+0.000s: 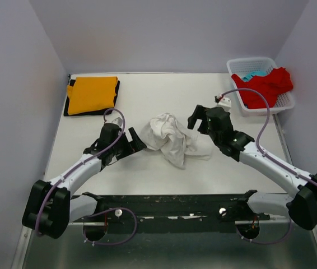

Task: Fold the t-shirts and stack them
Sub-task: Move the tshirt to the center of the board, then flatten out the tshirt

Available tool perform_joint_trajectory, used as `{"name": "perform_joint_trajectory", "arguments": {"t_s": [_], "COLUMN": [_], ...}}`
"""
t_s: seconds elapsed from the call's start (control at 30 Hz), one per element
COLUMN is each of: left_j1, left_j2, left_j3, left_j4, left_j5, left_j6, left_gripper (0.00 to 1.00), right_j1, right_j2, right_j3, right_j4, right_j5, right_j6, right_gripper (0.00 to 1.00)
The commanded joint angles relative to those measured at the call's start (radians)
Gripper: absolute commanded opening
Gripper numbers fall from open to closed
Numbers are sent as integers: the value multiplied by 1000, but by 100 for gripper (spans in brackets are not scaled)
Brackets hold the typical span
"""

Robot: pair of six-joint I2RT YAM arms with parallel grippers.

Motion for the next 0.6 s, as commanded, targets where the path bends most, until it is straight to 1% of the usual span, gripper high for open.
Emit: {"name": "perform_joint_trajectory", "arguments": {"t_s": [0.0, 0.03, 0.1, 0.17, 0.2, 0.27, 0.33, 0.37, 0.4, 0.43, 0.47, 0.57], "left_j1": [-10, -13, -18, -21, -23, -23, -23, -23, -23, -23, -22, -23], "left_j2": [79, 103, 165, 237, 271, 331, 381, 408, 429, 452, 466, 455], "left_j3": [63, 72, 100, 133, 155, 199, 239, 257, 277, 294, 314, 307], "left_j4": [154, 169, 187, 199, 197, 194, 194, 193, 193, 182, 163, 167], "left_j5": [102, 110, 135, 159, 164, 167, 163, 165, 167, 168, 167, 163], "left_j6": [23, 23, 24, 27, 27, 36, 40, 42, 43, 43, 42, 50], "left_gripper": [95, 94, 90, 82, 79, 69, 58, 48, 36, 14, 0, 0], "right_j1": [-3, -4, -5, -8, -7, -9, -10, -10, -10, -12, -13, -28], "right_j2": [-124, -160, -221, -264, -273, -272, -248, -233, -212, -192, -167, -84], "right_j3": [-185, -212, -268, -320, -344, -363, -363, -362, -361, -361, -358, -345], "right_j4": [-104, -118, -121, -94, -70, -55, -63, -67, -68, -69, -69, -73], "right_j5": [236, 258, 267, 235, 203, 153, 132, 127, 130, 131, 130, 120], "right_j6": [116, 140, 192, 223, 211, 196, 201, 202, 206, 212, 216, 231], "right_gripper": [100, 100, 100, 100, 100, 100, 100, 100, 100, 100, 100, 99]}}
